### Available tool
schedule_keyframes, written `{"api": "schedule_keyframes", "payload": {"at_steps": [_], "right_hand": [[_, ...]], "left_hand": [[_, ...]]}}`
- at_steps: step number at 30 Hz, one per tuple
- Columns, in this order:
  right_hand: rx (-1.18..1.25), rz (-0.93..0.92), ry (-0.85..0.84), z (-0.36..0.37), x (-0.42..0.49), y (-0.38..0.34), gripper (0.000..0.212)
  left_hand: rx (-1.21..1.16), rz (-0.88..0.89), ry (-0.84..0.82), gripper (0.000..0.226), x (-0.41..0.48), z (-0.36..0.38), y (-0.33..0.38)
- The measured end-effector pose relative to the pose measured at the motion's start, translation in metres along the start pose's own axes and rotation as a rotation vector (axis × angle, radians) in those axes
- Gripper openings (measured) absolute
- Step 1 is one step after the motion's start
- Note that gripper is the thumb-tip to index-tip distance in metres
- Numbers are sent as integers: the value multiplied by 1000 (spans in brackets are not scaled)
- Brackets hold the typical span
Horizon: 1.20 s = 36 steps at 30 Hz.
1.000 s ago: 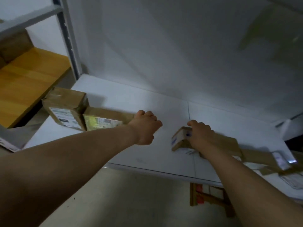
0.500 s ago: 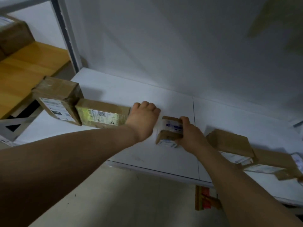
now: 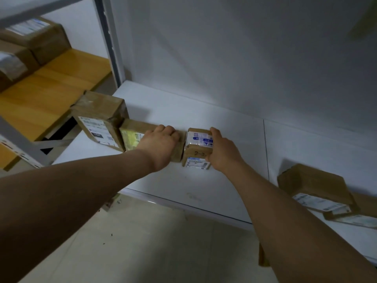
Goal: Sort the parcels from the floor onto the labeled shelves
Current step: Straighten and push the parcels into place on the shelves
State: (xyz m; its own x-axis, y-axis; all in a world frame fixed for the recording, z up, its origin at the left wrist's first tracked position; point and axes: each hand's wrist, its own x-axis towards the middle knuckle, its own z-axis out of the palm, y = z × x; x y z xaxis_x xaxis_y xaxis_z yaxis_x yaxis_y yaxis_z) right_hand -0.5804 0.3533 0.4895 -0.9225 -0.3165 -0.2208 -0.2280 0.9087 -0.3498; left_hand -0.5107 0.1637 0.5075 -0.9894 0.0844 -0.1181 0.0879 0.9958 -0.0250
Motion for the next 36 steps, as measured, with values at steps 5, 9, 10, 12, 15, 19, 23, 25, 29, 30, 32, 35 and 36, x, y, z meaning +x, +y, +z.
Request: {"api": "schedule_keyframes", "payload": {"at_steps": [5, 9, 10, 12, 15, 19, 23, 25, 29, 30, 32, 35, 36], "right_hand": [[15, 26, -49, -4, -13, -5, 109], [8, 61, 23, -12, -32, 11, 105], [6, 71, 40, -15, -39, 20, 100], [27, 111, 77, -24, -54, 42, 86], [-13, 209, 161, -42, -80, 84, 63], [-41, 383, 246, -68, -108, 143, 36], [-109, 536, 307, -86, -133, 203, 43], [-141, 583, 296, -90, -141, 228, 53], [-109, 568, 216, -86, -146, 262, 56], [-100, 552, 211, -83, -146, 268, 51], [-85, 516, 246, -76, -147, 277, 44], [-121, 470, 323, -71, -143, 286, 38], [-158, 456, 337, -70, -142, 287, 37]], "left_hand": [[12, -23, -26, 66, -1, -3, 5], [53, 6, 34, 64, 1, -14, 25], [55, 38, 41, 66, 3, -17, 35], [67, 116, 39, 72, 8, -23, 61], [63, 235, 35, 75, 19, -29, 112], [31, 390, 48, 76, 34, -29, 180], [-52, 477, 33, 83, 54, -28, 248], [-104, 472, 9, 89, 66, -28, 275], [-108, 478, -15, 96, 91, -20, 315], [-93, 484, -13, 97, 97, -16, 322], [-60, 487, -10, 101, 107, -7, 333], [-14, 459, -34, 110, 121, 6, 345], [-3, 441, -58, 114, 124, 8, 347]]}}
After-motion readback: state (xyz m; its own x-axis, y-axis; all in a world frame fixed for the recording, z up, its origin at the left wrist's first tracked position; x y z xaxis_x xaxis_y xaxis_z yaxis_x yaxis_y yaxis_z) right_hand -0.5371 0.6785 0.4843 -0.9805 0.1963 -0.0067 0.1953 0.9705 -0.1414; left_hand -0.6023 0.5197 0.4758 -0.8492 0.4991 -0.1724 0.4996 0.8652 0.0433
